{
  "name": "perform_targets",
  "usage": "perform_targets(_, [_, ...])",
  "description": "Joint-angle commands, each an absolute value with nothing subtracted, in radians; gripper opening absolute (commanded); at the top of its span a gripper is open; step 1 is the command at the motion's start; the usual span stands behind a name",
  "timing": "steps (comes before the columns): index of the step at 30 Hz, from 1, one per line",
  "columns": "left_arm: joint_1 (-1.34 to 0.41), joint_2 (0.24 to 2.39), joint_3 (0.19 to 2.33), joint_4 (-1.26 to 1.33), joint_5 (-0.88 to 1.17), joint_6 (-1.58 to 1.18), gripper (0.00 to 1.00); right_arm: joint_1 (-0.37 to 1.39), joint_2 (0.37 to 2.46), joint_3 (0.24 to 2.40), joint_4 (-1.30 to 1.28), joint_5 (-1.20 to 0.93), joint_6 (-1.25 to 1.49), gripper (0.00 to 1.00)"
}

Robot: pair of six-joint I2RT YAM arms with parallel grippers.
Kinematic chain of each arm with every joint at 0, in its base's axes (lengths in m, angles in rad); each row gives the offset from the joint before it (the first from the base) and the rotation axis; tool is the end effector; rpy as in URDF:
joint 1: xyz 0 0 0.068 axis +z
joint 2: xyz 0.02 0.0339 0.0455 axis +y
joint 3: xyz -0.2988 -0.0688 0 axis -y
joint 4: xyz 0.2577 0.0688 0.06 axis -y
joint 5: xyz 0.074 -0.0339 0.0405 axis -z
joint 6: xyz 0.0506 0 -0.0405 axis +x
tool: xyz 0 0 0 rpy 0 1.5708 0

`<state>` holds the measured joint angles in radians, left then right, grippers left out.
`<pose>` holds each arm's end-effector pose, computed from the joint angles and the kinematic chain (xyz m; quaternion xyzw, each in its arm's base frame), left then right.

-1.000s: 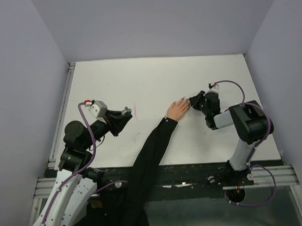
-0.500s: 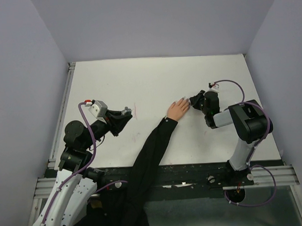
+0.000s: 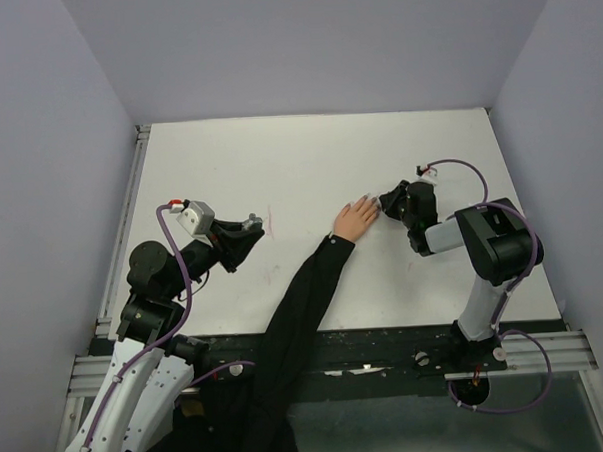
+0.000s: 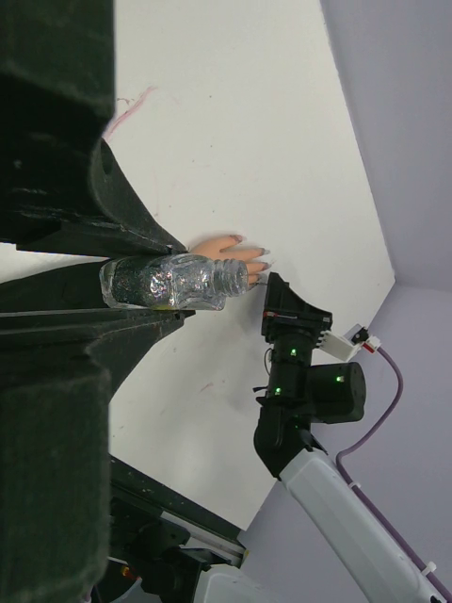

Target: Paint the nails

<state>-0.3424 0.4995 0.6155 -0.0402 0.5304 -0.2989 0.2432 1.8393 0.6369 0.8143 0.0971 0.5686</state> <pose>0.1082 -0.0658 0.3550 0.2064 0.6517 -0.3922 0.6155 0.3537 0.0827 0.1357 0.1610 0.8139 0.1828 0.5275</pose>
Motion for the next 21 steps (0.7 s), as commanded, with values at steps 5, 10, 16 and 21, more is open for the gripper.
perform_targets(5, [-0.348, 0.494, 0.646, -0.018, 0.532, -0.287, 0.00, 0.250, 1.865, 0.667, 0.810, 0.144, 0.578, 0.01])
perform_targets(10, [-0.348, 0.492, 0.646, -0.020, 0.532, -0.287, 0.00, 0.249, 1.871, 0.675, 0.807, 0.149, 0.578, 0.01])
perform_targets(16, [-0.348, 0.491, 0.647, -0.020, 0.529, -0.285, 0.00, 0.250, 1.871, 0.673, 0.811, 0.153, 0.581, 0.01])
perform_targets(21, [-0.348, 0.488, 0.646, -0.020, 0.531, -0.284, 0.00, 0.247, 1.859, 0.660, 0.827, 0.156, 0.597, 0.01])
